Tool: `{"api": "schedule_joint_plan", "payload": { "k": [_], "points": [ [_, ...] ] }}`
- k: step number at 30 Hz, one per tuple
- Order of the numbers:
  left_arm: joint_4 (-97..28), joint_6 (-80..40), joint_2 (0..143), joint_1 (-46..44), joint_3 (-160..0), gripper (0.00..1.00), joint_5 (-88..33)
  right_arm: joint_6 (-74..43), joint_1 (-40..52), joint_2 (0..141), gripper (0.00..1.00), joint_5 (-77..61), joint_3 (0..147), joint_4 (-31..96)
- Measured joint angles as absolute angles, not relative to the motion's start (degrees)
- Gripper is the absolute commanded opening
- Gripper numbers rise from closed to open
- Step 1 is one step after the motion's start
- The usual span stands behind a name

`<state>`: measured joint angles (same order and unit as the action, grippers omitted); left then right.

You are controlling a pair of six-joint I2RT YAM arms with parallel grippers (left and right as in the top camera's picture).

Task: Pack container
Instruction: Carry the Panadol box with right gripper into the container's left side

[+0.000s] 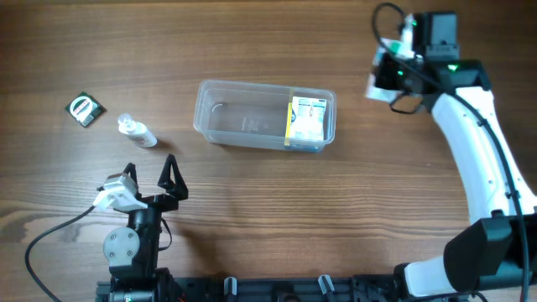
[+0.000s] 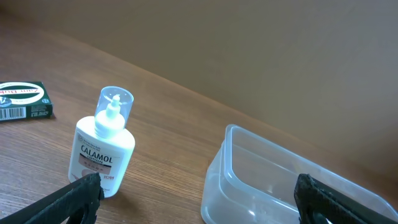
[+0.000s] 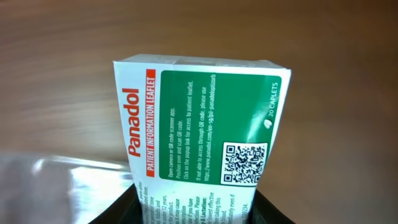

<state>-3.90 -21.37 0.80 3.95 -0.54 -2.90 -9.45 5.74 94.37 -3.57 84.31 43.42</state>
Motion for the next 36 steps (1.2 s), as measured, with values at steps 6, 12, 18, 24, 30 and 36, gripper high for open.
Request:
{"api": "schedule_joint_plan", "payload": {
  "k": [6, 12, 18, 24, 30, 36],
  "points": [
    [-3.9, -21.4, 0.8, 3.9, -0.5, 1.00, -2.9, 0.7, 17.8, 94.4, 0.37, -7.8, 85.0, 37.1],
    [-3.9, -21.4, 0.8, 3.9, -0.5, 1.00, -2.9, 13.1, 28.4, 94.4, 0.38, -7.5, 85.0, 32.4],
    [-3.9, -21.4, 0.8, 3.9, -0.5, 1.00, -2.9, 22.3, 33.1, 94.4, 0.40, -4.6, 85.0, 30.7],
    [-3.9, -21.4, 0.8, 3.9, -0.5, 1.00, -2.9, 27.8, 33.1, 97.7, 0.35, -2.7, 85.0, 30.8],
    [-3.9, -21.4, 0.8, 3.9, -0.5, 1.00, -2.9, 36.4, 33.1, 103.8, 0.36, -1.9, 85.0, 30.8],
    [-3.9, -21.4, 0.8, 3.9, -0.5, 1.00, -2.9, 42.0, 33.3, 105.9, 0.36, -1.6, 85.0, 30.8]
  ]
}}
